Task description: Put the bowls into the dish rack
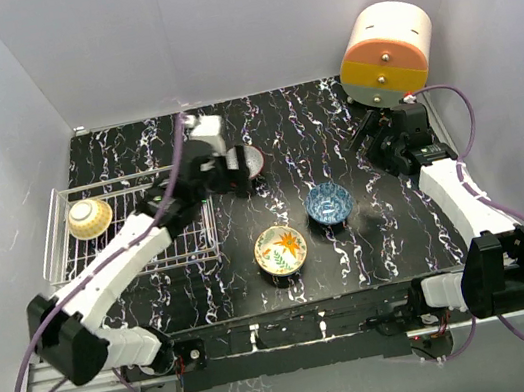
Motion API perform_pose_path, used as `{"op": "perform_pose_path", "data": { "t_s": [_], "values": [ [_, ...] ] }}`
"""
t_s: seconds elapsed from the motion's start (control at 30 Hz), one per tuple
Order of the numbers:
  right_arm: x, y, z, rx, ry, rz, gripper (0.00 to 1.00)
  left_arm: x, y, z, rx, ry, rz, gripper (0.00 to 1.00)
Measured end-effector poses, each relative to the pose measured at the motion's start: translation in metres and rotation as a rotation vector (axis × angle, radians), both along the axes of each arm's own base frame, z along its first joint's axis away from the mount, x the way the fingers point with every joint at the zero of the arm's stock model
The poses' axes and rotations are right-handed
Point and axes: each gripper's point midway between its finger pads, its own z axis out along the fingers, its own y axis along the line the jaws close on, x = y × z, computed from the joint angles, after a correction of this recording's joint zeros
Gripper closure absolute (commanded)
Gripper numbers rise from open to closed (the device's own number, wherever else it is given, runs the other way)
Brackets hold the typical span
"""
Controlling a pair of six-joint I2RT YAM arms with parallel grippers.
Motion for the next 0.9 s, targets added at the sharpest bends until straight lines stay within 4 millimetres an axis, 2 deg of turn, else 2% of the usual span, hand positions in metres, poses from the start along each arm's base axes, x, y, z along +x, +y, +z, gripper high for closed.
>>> {"op": "perform_pose_path", "data": {
  "t_s": [0.13, 0.2, 0.33, 0.47, 0.67, 0.77, 0.9],
  "values": [
    [0.001, -0.003, 0.000, -0.001, 0.002, -0.022, 0.07, -0.001, -0.066, -0.021, 0.102, -0.040, -0.164, 0.14],
    [0.001, -0.003, 0.000, 0.001, 0.002, -0.024, 0.06, 0.010, -0.082, -0.042, 0.170, -0.045, -0.207, 0.13],
    [0.002, -0.003, 0.002, -0.001, -0.005, -0.027, 0.06, 0.036, -0.094, -0.081, 0.307, -0.046, -0.264, 0.13],
    [0.005, -0.004, 0.006, -0.001, -0.014, -0.028, 0.06, 0.066, -0.100, -0.105, 0.378, -0.057, -0.285, 0.14],
    [0.006, -0.005, 0.002, 0.003, -0.005, -0.029, 0.06, 0.102, -0.076, -0.124, 0.411, -0.053, -0.239, 0.15],
    [0.008, -0.013, 0.000, 0.002, 0.001, -0.048, 0.06, 0.113, -0.065, -0.131, 0.413, -0.040, -0.221, 0.16],
    [0.010, -0.017, -0.002, 0.002, 0.004, -0.059, 0.06, 0.114, -0.067, -0.140, 0.403, -0.027, -0.233, 0.18]
  ]
}}
